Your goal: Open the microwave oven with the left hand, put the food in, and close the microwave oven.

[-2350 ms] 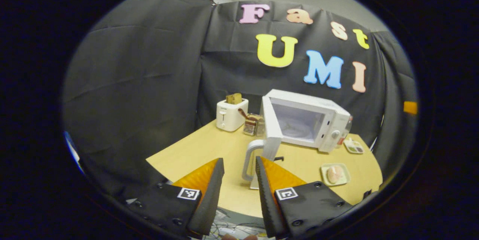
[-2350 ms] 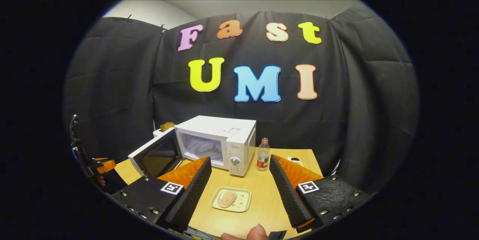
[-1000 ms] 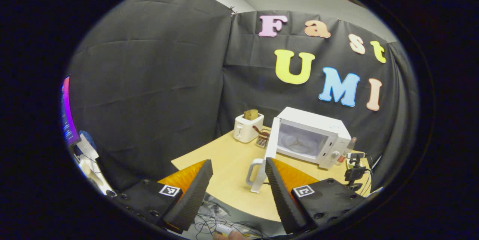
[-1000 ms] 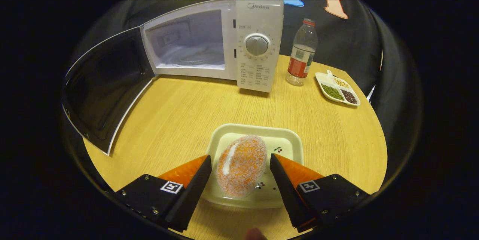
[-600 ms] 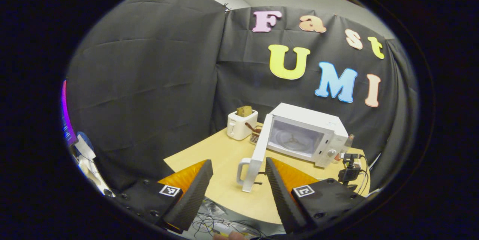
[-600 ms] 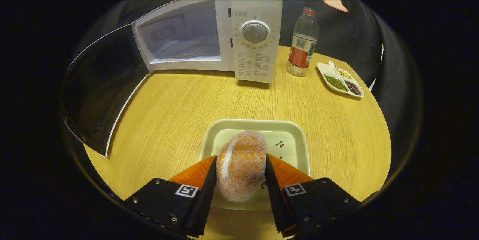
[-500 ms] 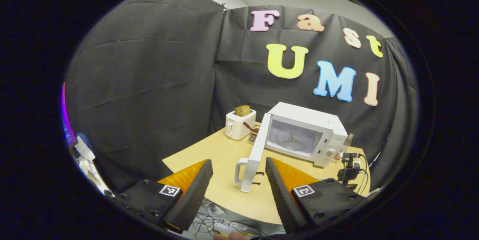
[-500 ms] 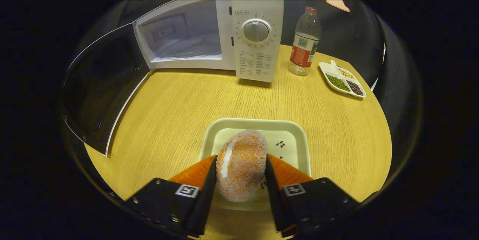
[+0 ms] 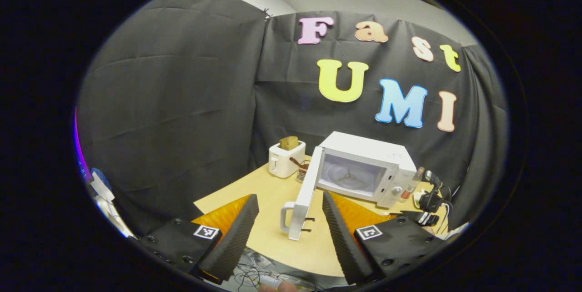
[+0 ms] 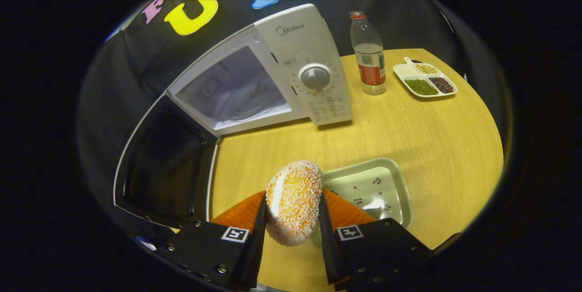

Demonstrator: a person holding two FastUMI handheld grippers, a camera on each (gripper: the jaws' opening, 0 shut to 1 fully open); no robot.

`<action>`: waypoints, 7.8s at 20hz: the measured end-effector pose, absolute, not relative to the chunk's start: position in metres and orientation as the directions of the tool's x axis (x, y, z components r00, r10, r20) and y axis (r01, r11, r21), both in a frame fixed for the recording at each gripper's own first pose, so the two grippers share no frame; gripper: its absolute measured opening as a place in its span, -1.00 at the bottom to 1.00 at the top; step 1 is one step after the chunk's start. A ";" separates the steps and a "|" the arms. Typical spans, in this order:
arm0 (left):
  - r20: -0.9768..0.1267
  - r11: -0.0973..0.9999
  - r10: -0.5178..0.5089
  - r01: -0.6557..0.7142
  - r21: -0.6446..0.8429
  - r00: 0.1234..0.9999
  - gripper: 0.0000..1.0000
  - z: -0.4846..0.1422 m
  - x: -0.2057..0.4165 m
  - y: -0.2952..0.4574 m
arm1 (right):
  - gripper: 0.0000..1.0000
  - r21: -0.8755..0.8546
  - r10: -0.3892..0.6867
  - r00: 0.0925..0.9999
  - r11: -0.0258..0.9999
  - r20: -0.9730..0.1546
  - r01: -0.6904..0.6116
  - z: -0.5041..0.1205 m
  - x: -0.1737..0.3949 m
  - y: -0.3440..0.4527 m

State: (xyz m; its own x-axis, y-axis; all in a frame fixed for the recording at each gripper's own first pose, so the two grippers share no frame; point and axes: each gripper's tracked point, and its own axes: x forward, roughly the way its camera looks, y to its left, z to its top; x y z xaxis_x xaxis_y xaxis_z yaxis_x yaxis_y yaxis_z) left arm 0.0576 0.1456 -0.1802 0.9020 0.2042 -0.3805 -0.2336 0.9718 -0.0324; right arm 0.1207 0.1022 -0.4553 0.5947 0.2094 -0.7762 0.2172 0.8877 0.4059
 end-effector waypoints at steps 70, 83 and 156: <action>-0.426 0.996 -0.074 0.046 -0.075 0.902 0.87 -0.365 0.155 0.251 | 0.95 0.283 0.153 0.868 0.959 -0.472 -0.015 -0.286 0.093 0.175; -0.434 0.971 -0.240 0.211 -0.115 0.868 0.97 -0.404 0.199 0.171 | 0.95 0.163 0.031 0.882 0.985 -0.470 0.053 -0.222 0.020 0.094; -0.086 0.986 -0.162 0.158 -0.061 0.983 0.75 -0.033 -0.013 -0.028 | 0.94 0.094 -0.078 0.993 0.992 -0.089 0.086 -0.057 -0.046 -0.062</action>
